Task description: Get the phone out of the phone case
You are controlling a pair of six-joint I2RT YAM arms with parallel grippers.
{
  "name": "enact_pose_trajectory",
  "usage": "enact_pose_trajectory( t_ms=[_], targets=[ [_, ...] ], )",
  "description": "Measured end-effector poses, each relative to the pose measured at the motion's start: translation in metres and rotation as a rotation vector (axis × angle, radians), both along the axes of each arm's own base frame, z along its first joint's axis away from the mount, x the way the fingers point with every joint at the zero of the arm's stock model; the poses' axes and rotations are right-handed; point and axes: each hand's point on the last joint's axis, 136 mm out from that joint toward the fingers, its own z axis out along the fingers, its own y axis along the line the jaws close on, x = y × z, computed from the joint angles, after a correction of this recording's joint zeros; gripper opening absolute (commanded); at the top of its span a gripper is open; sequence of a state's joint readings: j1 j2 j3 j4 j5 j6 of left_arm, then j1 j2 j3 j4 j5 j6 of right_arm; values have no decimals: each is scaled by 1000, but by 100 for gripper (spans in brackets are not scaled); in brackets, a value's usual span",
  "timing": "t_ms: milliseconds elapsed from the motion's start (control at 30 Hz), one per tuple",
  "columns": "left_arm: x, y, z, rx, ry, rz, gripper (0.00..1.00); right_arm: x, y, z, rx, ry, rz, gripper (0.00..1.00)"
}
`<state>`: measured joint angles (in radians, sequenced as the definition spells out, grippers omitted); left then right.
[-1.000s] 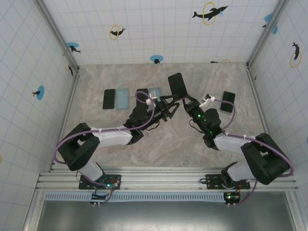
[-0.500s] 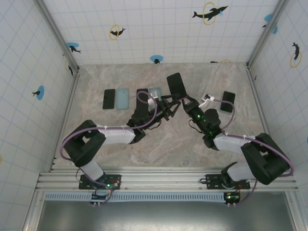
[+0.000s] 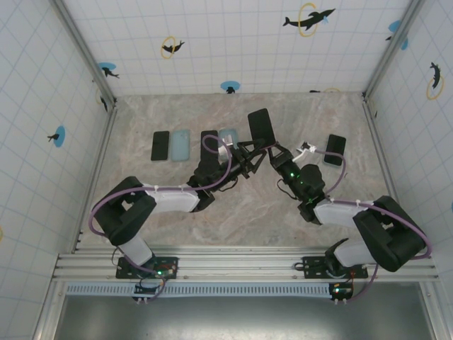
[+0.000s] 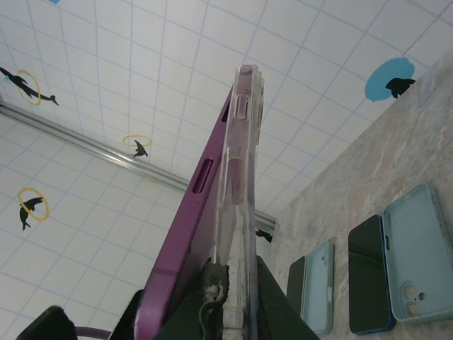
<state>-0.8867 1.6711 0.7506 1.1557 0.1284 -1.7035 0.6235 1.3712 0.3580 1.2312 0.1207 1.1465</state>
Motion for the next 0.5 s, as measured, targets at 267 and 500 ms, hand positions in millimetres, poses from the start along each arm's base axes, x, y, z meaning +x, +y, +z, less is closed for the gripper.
enact_pose_trajectory(
  t_ms=[267, 500],
  targets=[
    [14, 7, -6, 2, 15, 80, 52, -11, 1, -6, -36, -30, -22, 0],
    [23, -1, -12, 9, 27, 91, 26, -14, -4, -8, -30, -25, -78, 0]
  ],
)
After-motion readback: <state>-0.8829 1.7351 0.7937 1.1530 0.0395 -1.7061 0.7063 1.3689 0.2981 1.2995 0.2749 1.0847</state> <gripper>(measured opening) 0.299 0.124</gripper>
